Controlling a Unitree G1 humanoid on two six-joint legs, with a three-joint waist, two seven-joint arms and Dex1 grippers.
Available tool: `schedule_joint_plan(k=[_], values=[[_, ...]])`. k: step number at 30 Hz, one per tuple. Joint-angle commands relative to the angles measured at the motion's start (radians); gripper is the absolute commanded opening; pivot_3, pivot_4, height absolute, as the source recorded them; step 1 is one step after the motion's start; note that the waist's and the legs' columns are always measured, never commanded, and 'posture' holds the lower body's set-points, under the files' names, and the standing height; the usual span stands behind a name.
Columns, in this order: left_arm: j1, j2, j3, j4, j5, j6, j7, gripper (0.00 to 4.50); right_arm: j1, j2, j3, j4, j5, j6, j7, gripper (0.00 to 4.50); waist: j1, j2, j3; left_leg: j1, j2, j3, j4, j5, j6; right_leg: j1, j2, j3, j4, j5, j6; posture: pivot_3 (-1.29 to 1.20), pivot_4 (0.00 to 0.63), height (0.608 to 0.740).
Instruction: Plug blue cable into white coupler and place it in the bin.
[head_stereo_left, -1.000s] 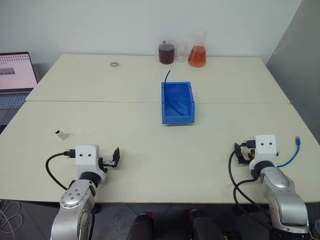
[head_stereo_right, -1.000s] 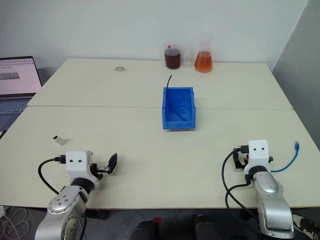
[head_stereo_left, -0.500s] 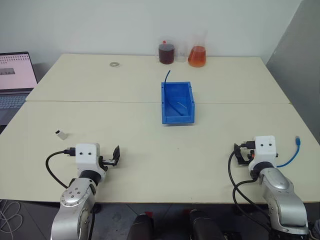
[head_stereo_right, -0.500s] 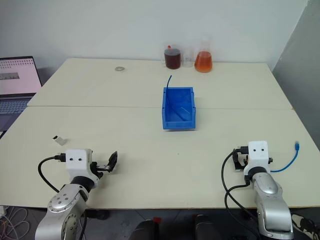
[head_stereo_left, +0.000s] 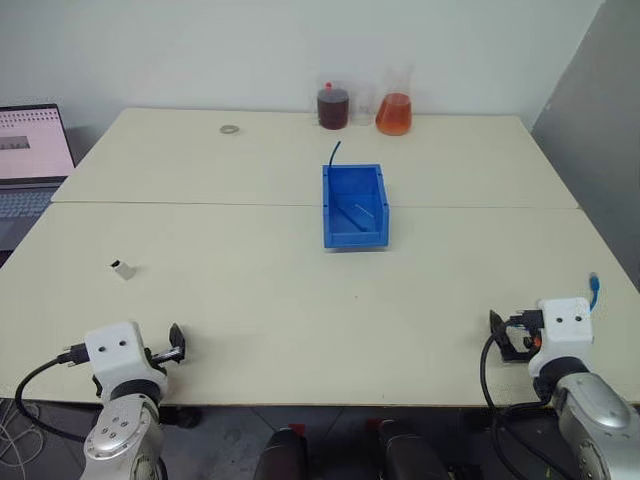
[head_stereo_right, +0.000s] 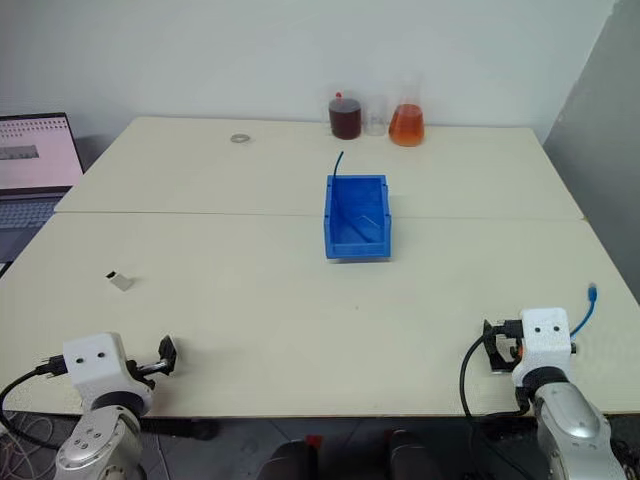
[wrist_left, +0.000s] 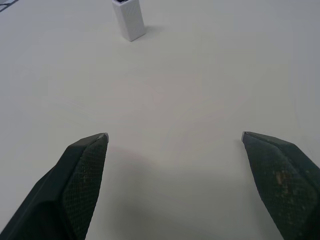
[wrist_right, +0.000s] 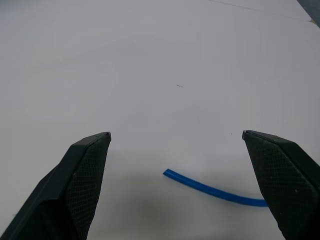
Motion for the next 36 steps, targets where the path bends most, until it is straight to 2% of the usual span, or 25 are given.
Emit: schedule_joint_plan(k=[1, 7, 12, 15, 21, 23, 27, 30, 36], values=[[0.023, -0.015, 0.047, -0.077, 0.022, 0.022, 0.043, 4.50, 0.064, 0.022, -0.044, -0.114, -0.035, 0.054, -0.053, 4.49, 0.000, -0.002, -0.002, 0.000, 0.000, 0.000, 0.000, 0.000, 0.000, 0.000, 0.000, 0.000, 0.000, 0.000, 0.000, 0.00, 0.150, 0.740], [0.027, -0.021, 0.034, -0.075, 0.043, 0.019, 0.055, 4.50, 0.164, 0.091, -0.069, -0.202, -0.076, 0.108, -0.116, 4.49, -0.002, -0.003, -0.005, 0.000, 0.000, 0.001, 0.000, 0.000, 0.000, 0.000, 0.000, 0.000, -0.001, -0.001, -0.001, 0.00, 0.150, 0.740], [0.017, -0.002, 0.018, -0.074, 0.053, 0.013, 0.035, 4.50, 0.155, 0.095, -0.125, -0.186, -0.095, 0.123, -0.132, 4.49, -0.003, -0.005, -0.007, 0.000, 0.000, 0.001, 0.000, 0.000, 0.000, 0.000, 0.000, 0.001, -0.001, 0.000, 0.000, 0.00, 0.150, 0.740], [-0.001, 0.051, -0.037, -0.064, 0.055, -0.009, -0.030, 4.50, 0.118, 0.097, -0.157, -0.160, -0.093, 0.123, -0.139, 4.49, -0.002, -0.005, -0.007, 0.000, 0.000, 0.001, 0.000, 0.000, 0.000, 0.000, 0.000, 0.000, -0.001, -0.001, -0.001, 0.00, 0.150, 0.740], [-0.118, 0.231, -0.226, -0.052, -0.057, -0.025, -0.340, 4.50, 0.049, 0.055, -0.251, -0.055, -0.066, 0.097, -0.102, 4.49, 0.001, -0.005, -0.009, 0.000, 0.000, 0.001, 0.000, 0.000, 0.000, 0.000, 0.000, 0.000, -0.002, -0.001, -0.001, 0.00, 0.150, 0.740], [-0.206, 0.297, -0.287, -0.020, -0.098, -0.051, -0.472, 4.50, 0.010, 0.032, -0.263, -0.014, -0.067, 0.078, -0.097, 4.49, 0.001, -0.005, -0.009, 0.000, 0.000, 0.001, 0.000, 0.000, 0.000, 0.000, 0.000, 0.000, -0.002, -0.001, -0.001, 0.00, 0.150, 0.740], [-0.422, 0.367, -0.421, 0.064, -0.182, -0.084, -0.709, 4.50, -0.092, -0.016, -0.308, 0.095, -0.050, 0.087, -0.089, 4.49, -0.001, -0.001, -0.011, 0.000, 0.000, 0.001, 0.000, 0.000, 0.000, 0.000, 0.000, 0.000, -0.002, 0.000, -0.001, 0.00, 0.150, 0.740], [-0.600, 0.392, -0.587, 0.216, -0.120, -0.197, -0.880, 4.50, -0.209, -0.067, -0.341, 0.222, -0.017, 0.091, -0.071, 4.49, -0.003, 0.000, -0.011, 0.000, -0.001, 0.002, 0.000, 0.000, 0.000, 0.001, 0.000, 0.001, -0.002, 0.000, 0.000, 0.00, 0.150, 0.740], [-0.765, 0.323, -0.788, 0.425, -0.052, -0.404, -1.075, 4.50, -0.313, -0.157, -0.340, 0.431, 0.030, 0.093, -0.008, 4.49, -0.007, 0.005, -0.013, -0.001, -0.001, 0.002, -0.002, 0.000, 0.001, 0.000, 0.001, 0.001, -0.003, 0.002, -0.006, 0.00, 0.150, 0.740]])
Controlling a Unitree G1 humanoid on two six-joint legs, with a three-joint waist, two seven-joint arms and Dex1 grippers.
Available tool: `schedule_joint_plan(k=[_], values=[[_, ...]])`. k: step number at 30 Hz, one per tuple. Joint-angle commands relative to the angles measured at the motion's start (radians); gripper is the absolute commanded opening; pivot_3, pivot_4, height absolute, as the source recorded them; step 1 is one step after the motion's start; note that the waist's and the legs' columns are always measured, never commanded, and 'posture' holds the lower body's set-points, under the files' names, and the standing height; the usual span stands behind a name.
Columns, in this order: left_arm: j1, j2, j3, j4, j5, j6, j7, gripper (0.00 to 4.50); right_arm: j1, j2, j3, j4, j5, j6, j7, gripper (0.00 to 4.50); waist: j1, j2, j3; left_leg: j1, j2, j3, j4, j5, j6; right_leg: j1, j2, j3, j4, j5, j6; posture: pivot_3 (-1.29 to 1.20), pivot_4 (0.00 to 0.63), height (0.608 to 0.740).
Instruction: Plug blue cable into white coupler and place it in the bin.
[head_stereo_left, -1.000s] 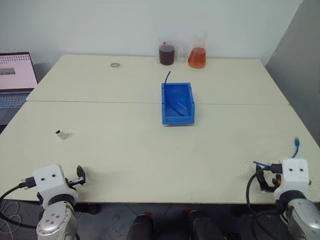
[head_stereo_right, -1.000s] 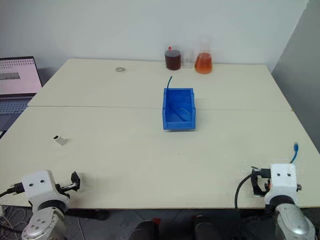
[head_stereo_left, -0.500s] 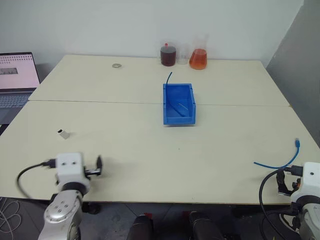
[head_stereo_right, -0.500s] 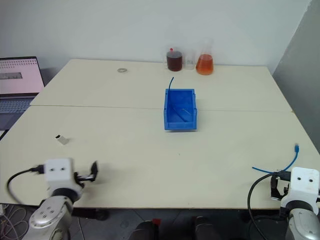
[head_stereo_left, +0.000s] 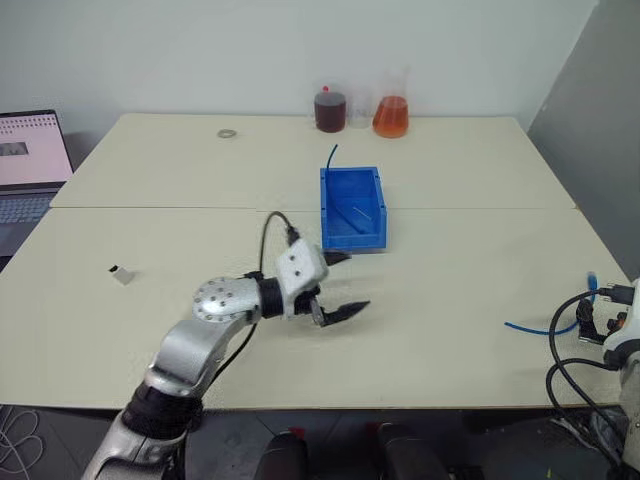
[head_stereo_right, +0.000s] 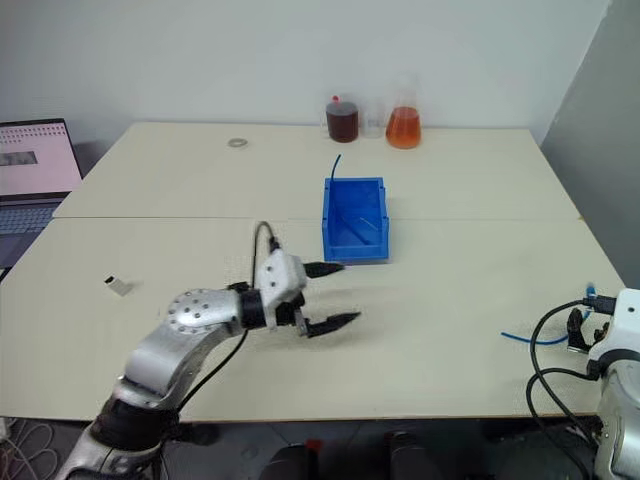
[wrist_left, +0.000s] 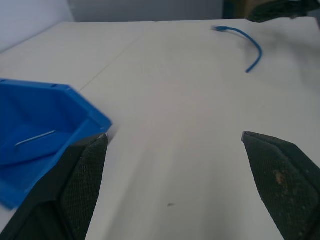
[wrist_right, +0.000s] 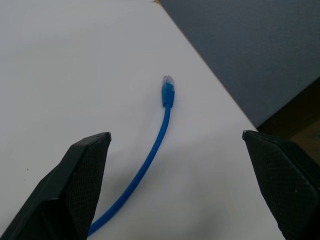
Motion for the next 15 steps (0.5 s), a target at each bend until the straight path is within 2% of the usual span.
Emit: schedule_joint_plan(k=[1, 4, 8, 15], values=[[-0.091, -0.058, -0.100, 0.096, 0.035, -0.136, -0.114, 4.50, -0.047, -0.070, -0.014, 0.108, 0.034, -0.008, 0.049, 4.49, 0.003, 0.000, 0.000, -0.001, 0.000, 0.000, 0.000, 0.000, 0.000, 0.000, 0.000, 0.000, 0.000, 0.000, 0.000, 0.00, 0.150, 0.740], [-0.145, -0.125, -0.127, 0.187, 0.068, -0.204, -0.111, 4.50, -0.077, -0.115, -0.022, 0.193, 0.072, 0.024, 0.092, 4.49, 0.007, 0.001, 0.000, -0.001, -0.001, 0.000, 0.001, 0.000, 0.000, 0.000, -0.001, 0.000, -0.001, 0.000, 0.000, 0.00, 0.150, 0.740], [-0.180, -0.205, -0.143, 0.267, 0.087, -0.241, -0.109, 4.50, -0.138, -0.197, -0.031, 0.338, 0.068, -0.030, 0.099, 4.49, 0.006, 0.003, -0.001, -0.001, -0.002, 0.000, 0.001, 0.000, 0.000, 0.001, -0.001, 0.001, -0.001, 0.000, 0.001, 0.00, 0.150, 0.740], [-0.184, -0.226, -0.140, 0.283, 0.091, -0.256, -0.123, 4.50, -0.191, -0.232, -0.029, 0.501, 0.125, -0.075, 0.147, 4.49, 0.004, 0.003, -0.002, -0.001, -0.001, 0.000, 0.001, 0.000, 0.001, 0.001, -0.001, 0.001, -0.001, 0.000, 0.001, 0.00, 0.150, 0.740]])
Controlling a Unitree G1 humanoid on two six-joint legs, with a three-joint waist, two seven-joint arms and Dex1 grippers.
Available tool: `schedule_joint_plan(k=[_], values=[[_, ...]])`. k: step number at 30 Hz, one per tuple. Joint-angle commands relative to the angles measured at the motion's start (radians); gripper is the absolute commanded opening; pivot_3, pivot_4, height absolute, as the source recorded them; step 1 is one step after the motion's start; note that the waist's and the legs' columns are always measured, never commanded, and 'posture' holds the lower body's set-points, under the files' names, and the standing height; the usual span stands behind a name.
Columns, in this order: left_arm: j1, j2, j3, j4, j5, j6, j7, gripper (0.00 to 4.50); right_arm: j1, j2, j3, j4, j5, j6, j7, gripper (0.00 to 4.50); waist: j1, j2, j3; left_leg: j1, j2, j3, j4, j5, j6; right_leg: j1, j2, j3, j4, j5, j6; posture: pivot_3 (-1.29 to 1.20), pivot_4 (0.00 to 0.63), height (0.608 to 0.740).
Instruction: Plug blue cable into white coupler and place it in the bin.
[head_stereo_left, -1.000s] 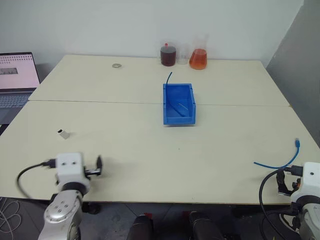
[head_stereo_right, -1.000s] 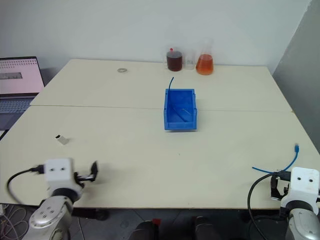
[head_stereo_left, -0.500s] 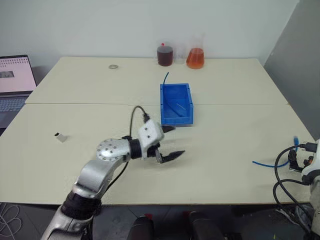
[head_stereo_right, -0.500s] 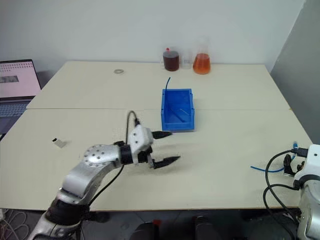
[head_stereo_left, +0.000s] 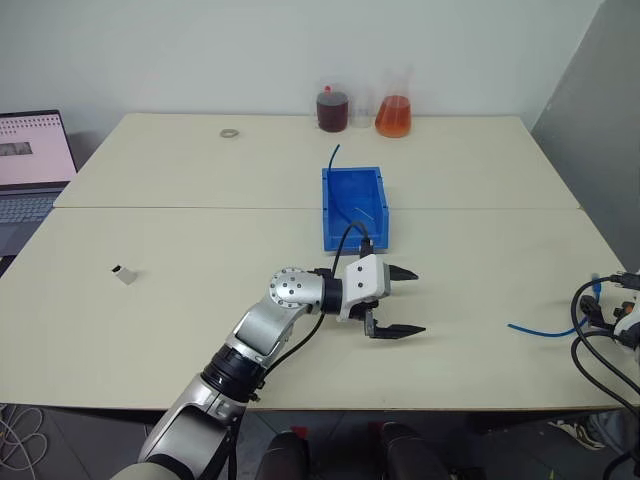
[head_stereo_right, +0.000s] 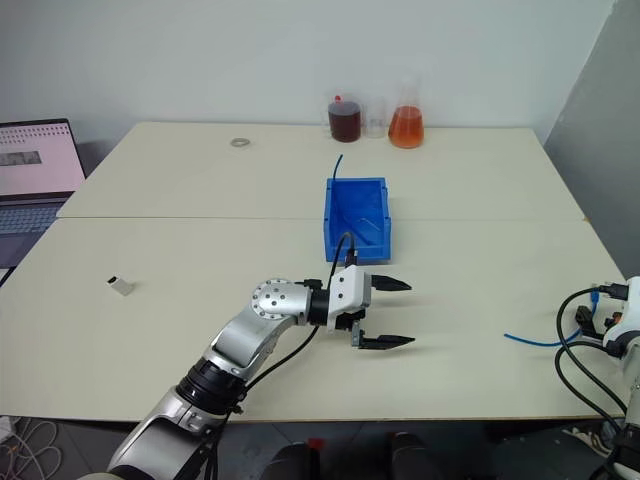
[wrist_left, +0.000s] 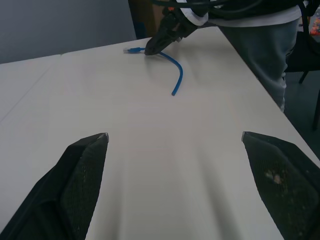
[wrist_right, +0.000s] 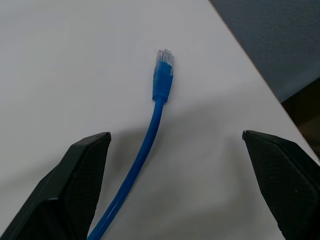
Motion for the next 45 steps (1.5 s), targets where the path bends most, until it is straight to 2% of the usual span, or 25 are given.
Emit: schedule_joint_plan(k=[1, 3, 6, 18, 24, 27, 29, 32, 34, 37, 41, 45], values=[[-0.017, -0.004, 0.007, -0.009, 0.009, -0.032, -0.010, 4.50, -0.039, -0.007, -0.037, 0.053, 0.057, -0.024, 0.029, 4.31, -0.001, 0.000, 0.000, 0.000, 0.000, 0.000, 0.000, 0.000, 0.000, 0.000, 0.000, 0.000, 0.000, 0.000, 0.000, 0.00, 0.150, 0.740], [-0.020, -0.004, 0.012, -0.005, 0.008, -0.035, -0.010, 4.50, -0.044, -0.004, -0.036, 0.074, 0.072, -0.041, 0.034, 3.96, -0.001, 0.000, 0.000, 0.000, 0.000, 0.000, 0.000, 0.000, 0.000, 0.000, 0.000, 0.000, 0.001, 0.000, 0.000, 0.00, 0.150, 0.740], [-0.016, -0.001, 0.022, -0.015, -0.005, -0.020, -0.011, 4.50, -0.050, -0.002, -0.031, 0.091, 0.090, -0.050, 0.031, 3.09, -0.001, 0.001, 0.000, 0.000, 0.000, 0.000, 0.000, 0.000, 0.000, 0.000, 0.000, 0.000, 0.001, 0.000, 0.000, 0.00, 0.150, 0.740], [-0.012, 0.008, 0.032, -0.038, -0.027, 0.024, -0.016, 4.50, -0.010, -0.005, -0.018, 0.152, 0.093, -0.155, 0.043, 0.06, 0.004, 0.001, 0.000, 0.000, 0.000, 0.000, 0.000, 0.000, 0.000, 0.000, 0.000, 0.000, 0.001, 0.000, 0.000, 0.00, 0.150, 0.740], [-0.031, 0.023, 0.060, -0.020, -0.026, 0.016, -0.013, 4.50, -0.008, -0.036, 0.031, 0.147, 0.085, -0.212, 0.088, 0.06, 0.002, 0.001, 0.000, 0.001, 0.000, 0.000, 0.001, 0.000, 0.000, 0.001, 0.000, 0.000, 0.001, 0.000, 0.000, 0.00, 0.150, 0.740], [-0.028, 0.049, 0.106, -0.046, -0.042, 0.047, 0.003, 4.50, 0.007, -0.115, 0.130, 0.091, 0.070, -0.246, 0.208, 0.06, -0.002, 0.001, -0.001, 0.001, 0.000, 0.000, 0.000, 0.000, 0.000, 0.001, 0.000, 0.000, 0.001, 0.000, 0.000, 0.00, 0.150, 0.740], [-0.005, 0.090, 0.163, -0.094, -0.067, 0.085, 0.015, 4.50, 0.044, -0.213, 0.223, 0.043, 0.066, -0.330, 0.395, 0.06, -0.004, 0.002, 0.000, 0.001, 0.000, 0.000, 0.000, 0.000, 0.001, 0.001, 0.000, 0.000, 0.001, 0.000, 0.000, 0.00, 0.150, 0.740], [0.067, 0.168, 0.227, -0.189, -0.056, 0.092, 0.047, 4.50, 0.108, -0.379, 0.380, 0.020, 0.015, -0.592, 0.705, 0.06, -0.010, 0.005, 0.001, 0.002, 0.000, 0.000, 0.000, 0.000, 0.001, 0.000, 0.000, 0.000, 0.001, -0.001, 0.003, 0.00, 0.150, 0.740], [0.122, 0.209, 0.262, -0.259, -0.057, 0.123, 0.077, 4.50, 0.065, -0.411, 0.437, 0.013, 0.045, -0.609, 0.801, 0.06, -0.016, 0.004, 0.002, 0.002, 0.001, 0.000, -0.001, 0.000, 0.001, 0.001, 0.001, 0.000, 0.000, -0.002, 0.004, 0.00, 0.150, 0.740], [0.224, 0.249, 0.329, -0.364, -0.065, 0.183, 0.145, 4.50, -0.062, -0.390, 0.526, -0.017, 0.077, -0.595, 0.883, 0.06, -0.024, 0.003, 0.003, 0.004, 0.002, -0.001, 0.001, 0.000, 0.001, 0.004, 0.001, -0.001, -0.001, -0.002, 0.004, 0.00, 0.150, 0.740], [0.400, 0.240, 0.436, -0.501, -0.105, 0.284, 0.266, 4.50, -0.233, -0.284, 0.632, -0.024, 0.082, -0.556, 0.892, 0.06, -0.021, 0.001, 0.005, 0.008, 0.003, -0.002, 0.001, 0.000, 0.001, 0.008, 0.001, -0.002, -0.001, -0.002, 0.004, 0.00, 0.150, 0.740], [0.668, 0.147, 0.558, -0.658, -0.160, 0.359, 0.419, 4.50, -0.409, -0.092, 0.754, -0.003, 0.037, -0.540, 0.821, 0.06, -0.025, -0.002, 0.007, 0.014, 0.003, -0.002, 0.000, 0.000, 0.000, 0.014, 0.000, -0.002, -0.004, -0.002, 0.005, 0.00, 0.150, 0.740]])
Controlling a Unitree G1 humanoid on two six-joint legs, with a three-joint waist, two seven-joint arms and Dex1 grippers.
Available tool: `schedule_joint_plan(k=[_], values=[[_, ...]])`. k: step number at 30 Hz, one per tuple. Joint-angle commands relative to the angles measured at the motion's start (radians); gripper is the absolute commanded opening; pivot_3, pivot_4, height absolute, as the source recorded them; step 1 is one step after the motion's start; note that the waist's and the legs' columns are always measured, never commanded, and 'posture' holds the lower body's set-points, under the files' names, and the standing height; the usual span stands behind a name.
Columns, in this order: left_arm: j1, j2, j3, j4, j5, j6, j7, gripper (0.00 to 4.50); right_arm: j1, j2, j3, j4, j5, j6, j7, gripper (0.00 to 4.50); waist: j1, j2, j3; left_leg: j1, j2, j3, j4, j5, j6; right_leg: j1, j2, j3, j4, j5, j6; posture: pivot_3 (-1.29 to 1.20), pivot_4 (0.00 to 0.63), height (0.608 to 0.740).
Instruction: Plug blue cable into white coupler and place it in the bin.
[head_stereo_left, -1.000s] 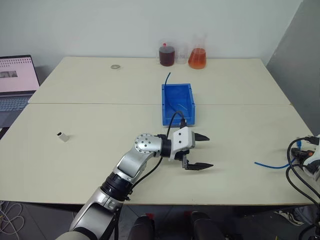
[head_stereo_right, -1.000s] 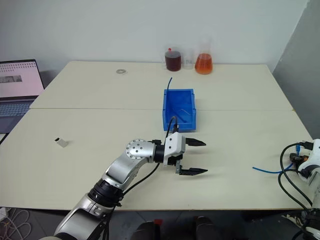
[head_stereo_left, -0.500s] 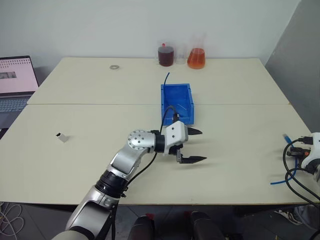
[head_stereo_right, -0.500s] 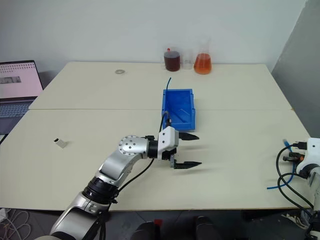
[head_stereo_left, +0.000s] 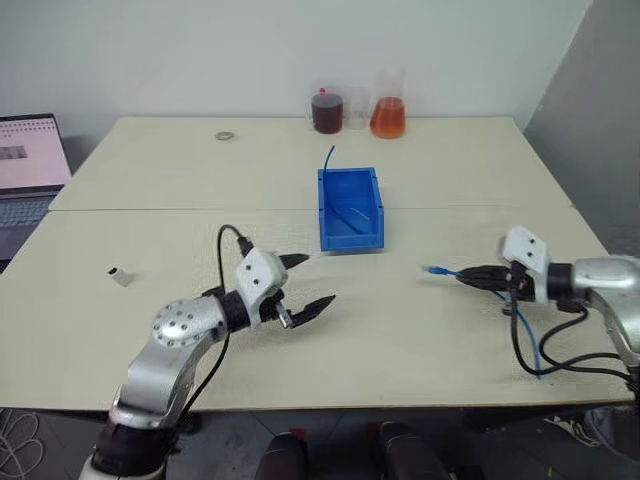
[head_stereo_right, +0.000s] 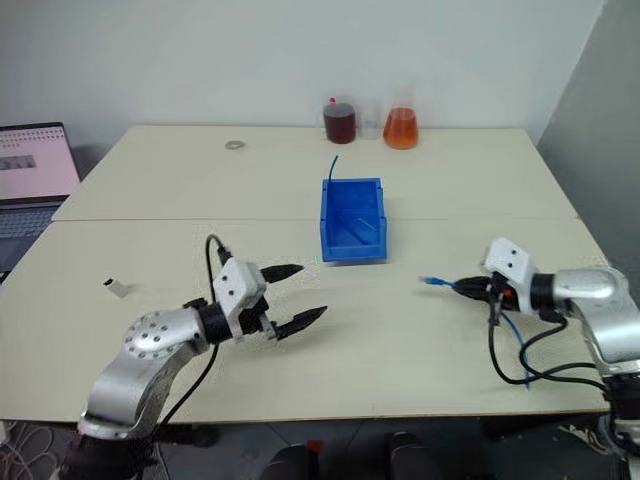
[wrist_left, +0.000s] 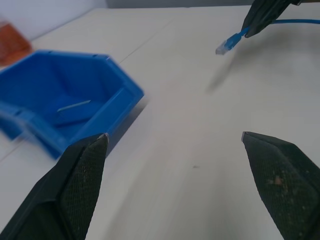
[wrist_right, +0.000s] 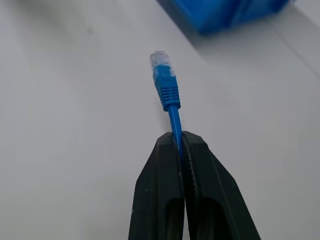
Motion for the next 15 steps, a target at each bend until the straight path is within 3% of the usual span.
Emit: schedule_joint_plan(k=[1, 6, 11, 15], values=[[0.199, -0.077, 0.102, -0.156, -0.047, 0.041, 0.137, 4.50, -0.130, 0.143, 0.095, 0.013, -0.036, 0.013, -0.062, 0.06, -0.001, -0.002, 0.001, 0.000, 0.000, 0.000, 0.000, 0.000, 0.000, 0.001, 0.000, 0.000, -0.001, 0.001, -0.002, 0.00, 0.150, 0.740], [0.443, -0.191, 0.112, -0.229, 0.016, -0.035, 0.270, 4.50, -0.223, 0.323, 0.224, 0.123, -0.117, -0.036, -0.096, 0.06, 0.020, -0.006, 0.004, -0.001, -0.001, -0.004, 0.000, 0.000, 0.000, 0.001, -0.001, -0.001, -0.002, 0.003, -0.005, 0.00, 0.150, 0.740], [0.557, -0.286, 0.053, -0.250, 0.067, -0.099, 0.379, 4.50, -0.258, 0.419, 0.331, 0.235, -0.202, -0.158, -0.080, 0.06, 0.025, -0.005, 0.004, -0.001, -0.003, 0.003, 0.000, -0.001, -0.001, 0.002, -0.005, 0.002, -0.008, 0.004, -0.002, 0.00, 0.150, 0.740], [0.619, -0.330, -0.005, -0.252, 0.099, -0.145, 0.430, 4.50, -0.313, 0.510, 0.396, 0.391, -0.266, -0.238, -0.094, 0.06, -0.004, -0.006, 0.005, -0.001, -0.004, 0.010, 0.000, -0.007, -0.001, 0.001, -0.007, 0.008, -0.009, 0.005, 0.000, 0.00, 0.150, 0.740]])
